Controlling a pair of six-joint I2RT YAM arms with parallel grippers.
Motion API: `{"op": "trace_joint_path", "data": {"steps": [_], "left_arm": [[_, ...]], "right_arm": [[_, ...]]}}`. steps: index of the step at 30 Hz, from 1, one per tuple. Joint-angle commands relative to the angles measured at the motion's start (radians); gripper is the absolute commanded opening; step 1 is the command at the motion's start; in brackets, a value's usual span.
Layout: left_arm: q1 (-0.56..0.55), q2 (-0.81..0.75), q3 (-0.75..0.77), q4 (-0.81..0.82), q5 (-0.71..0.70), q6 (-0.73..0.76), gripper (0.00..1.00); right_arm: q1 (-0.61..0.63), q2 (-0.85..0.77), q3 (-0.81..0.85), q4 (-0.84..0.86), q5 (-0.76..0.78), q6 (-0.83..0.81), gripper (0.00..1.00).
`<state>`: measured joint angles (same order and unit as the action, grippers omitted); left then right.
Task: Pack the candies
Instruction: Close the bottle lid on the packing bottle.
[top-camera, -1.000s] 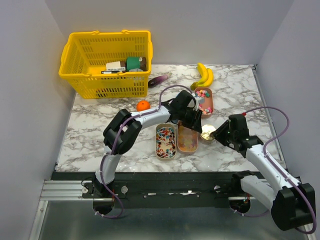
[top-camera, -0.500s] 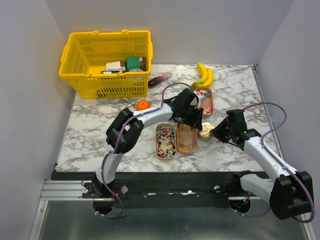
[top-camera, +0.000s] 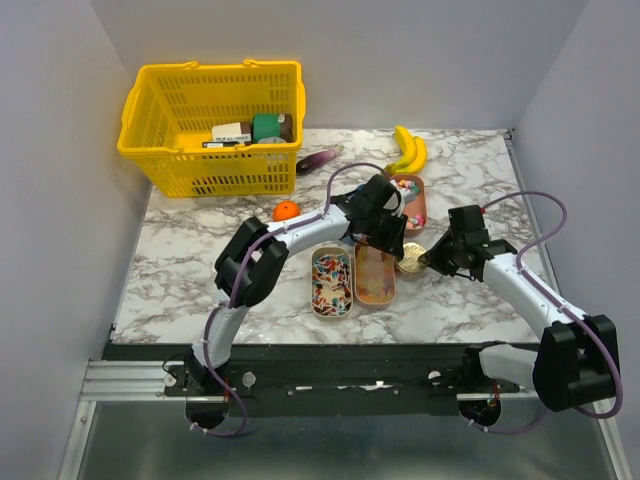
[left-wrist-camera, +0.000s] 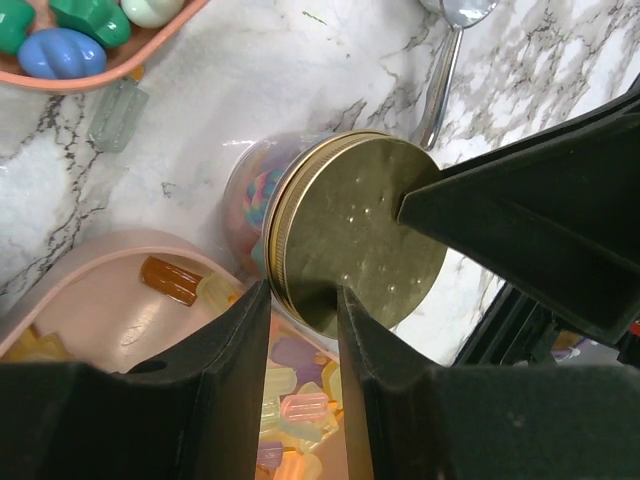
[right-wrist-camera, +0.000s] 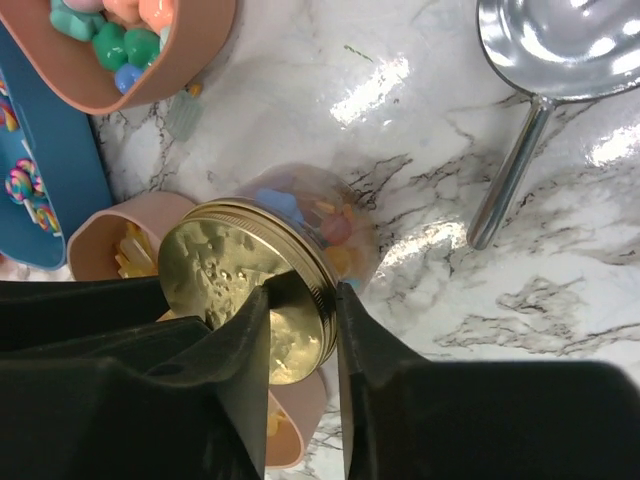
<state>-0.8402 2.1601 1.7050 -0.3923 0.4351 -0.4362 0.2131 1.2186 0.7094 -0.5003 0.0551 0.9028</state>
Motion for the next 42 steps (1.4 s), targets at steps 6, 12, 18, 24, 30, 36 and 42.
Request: {"op": "trace_joint_path", "data": {"steps": [6,12,18,24,30,36,42], "left_arm": [[-0.020,0.055,-0.013,-0.095,-0.064,0.065,0.38],[-0.031,0.066,-0.008,-0.100,-0.067,0.070,0.38],[-0.046,0.067,-0.001,-0.103,-0.071,0.085,0.39],[-0.085,0.047,-0.008,-0.092,-0.064,0.122,0.41],[-0.126,0.035,-0.027,-0.072,-0.029,0.149,0.41],[-0.148,-0.006,-0.094,-0.027,-0.055,0.136,0.44],[-0.160,-0.054,-0.177,0.055,-0.093,0.080,0.49]], "right_arm": [[-0.008,0.110,-0.126,-0.121,0.017,0.031,0.22],[-0.014,0.113,-0.166,-0.136,-0.015,0.054,0.22],[-0.012,0.098,-0.140,-0.208,0.028,0.033,0.21],[-0.012,-0.034,-0.103,-0.316,0.097,0.013,0.22],[-0.012,-0.145,-0.062,-0.391,0.081,0.019,0.24],[-0.012,-0.174,-0.019,-0.448,0.115,-0.007,0.27],[-0.012,-0.168,0.027,-0.504,0.112,-0.067,0.25]]}}
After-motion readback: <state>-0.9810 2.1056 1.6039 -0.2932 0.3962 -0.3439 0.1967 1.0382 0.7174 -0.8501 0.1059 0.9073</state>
